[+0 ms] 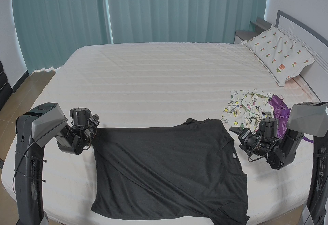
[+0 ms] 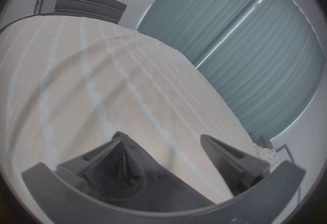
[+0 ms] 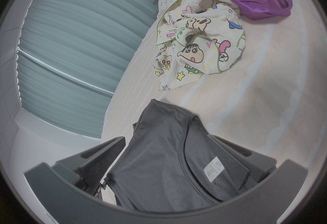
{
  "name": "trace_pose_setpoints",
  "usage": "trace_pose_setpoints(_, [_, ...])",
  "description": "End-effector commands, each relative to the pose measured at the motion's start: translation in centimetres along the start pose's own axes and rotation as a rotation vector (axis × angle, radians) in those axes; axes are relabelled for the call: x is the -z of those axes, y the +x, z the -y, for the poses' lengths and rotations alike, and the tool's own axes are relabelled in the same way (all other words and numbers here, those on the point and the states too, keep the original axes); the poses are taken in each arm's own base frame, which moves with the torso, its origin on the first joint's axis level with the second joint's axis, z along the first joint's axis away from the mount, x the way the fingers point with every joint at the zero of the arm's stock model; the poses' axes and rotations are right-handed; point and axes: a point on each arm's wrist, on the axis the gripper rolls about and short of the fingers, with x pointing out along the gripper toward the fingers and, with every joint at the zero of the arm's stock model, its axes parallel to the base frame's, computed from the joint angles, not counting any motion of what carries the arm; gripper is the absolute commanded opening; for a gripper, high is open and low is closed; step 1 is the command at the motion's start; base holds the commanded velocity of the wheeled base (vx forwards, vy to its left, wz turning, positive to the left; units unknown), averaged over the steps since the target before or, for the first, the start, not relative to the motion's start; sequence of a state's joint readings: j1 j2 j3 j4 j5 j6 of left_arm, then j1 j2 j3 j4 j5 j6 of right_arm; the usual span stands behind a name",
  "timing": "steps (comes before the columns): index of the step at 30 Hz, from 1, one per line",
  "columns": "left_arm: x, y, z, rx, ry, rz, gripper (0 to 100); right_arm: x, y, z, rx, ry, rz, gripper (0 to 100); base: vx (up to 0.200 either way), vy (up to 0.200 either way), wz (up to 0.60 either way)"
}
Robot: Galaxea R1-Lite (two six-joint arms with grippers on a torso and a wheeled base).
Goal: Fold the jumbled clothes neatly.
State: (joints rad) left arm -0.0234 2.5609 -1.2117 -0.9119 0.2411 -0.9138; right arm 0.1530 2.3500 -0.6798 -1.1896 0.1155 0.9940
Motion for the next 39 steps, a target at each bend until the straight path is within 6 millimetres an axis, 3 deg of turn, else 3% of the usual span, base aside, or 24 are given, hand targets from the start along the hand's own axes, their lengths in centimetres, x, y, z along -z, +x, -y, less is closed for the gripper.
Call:
trace_pose_setpoints(1, [-0.4, -0.7, 0.2, 0.003, -0.002, -0.001, 100, 0.4, -0.5, 0.1, 0.011, -0.004, -0.016, 100, 0.0, 0.0, 0.0])
trace_pose_setpoints(9, [-2.2, -3.2, 1.8, 0.049, -0.015, -0.007, 100, 0.7, -0.8, 0.0, 0.012, -0.007, -0.026, 100, 0.0, 0.0, 0.0])
trace_pose_setpoints(17, [-2.2, -5.8, 1.7, 0.141, -0.006, -0.22, 100, 0.8, -0.9, 0.2, 0.019, -0.009, -0.03, 100, 0.0, 0.0, 0.0])
trace_pose_setpoints(28, [-2.3, -6.6, 1.5, 0.14, -0.028, -0.265, 100, 0.8, -1.1, 0.1, 0.016, -0.02, -0.031, 100, 0.0, 0.0, 0.0])
trace_pose_setpoints(33, [-2.9, -10.0, 1.4, 0.126, -0.033, -0.292, 100, 0.5, -1.9, -1.0, -0.007, -0.028, -0.023, 100, 0.0, 0.0, 0.0])
trace_pose_setpoints(39, [-1.6, -13.2, 1.0, 0.107, -0.014, -0.353, 100, -0.5, -3.7, -3.4, -0.033, -0.123, -0.008, 100, -0.067, 0.0, 0.0])
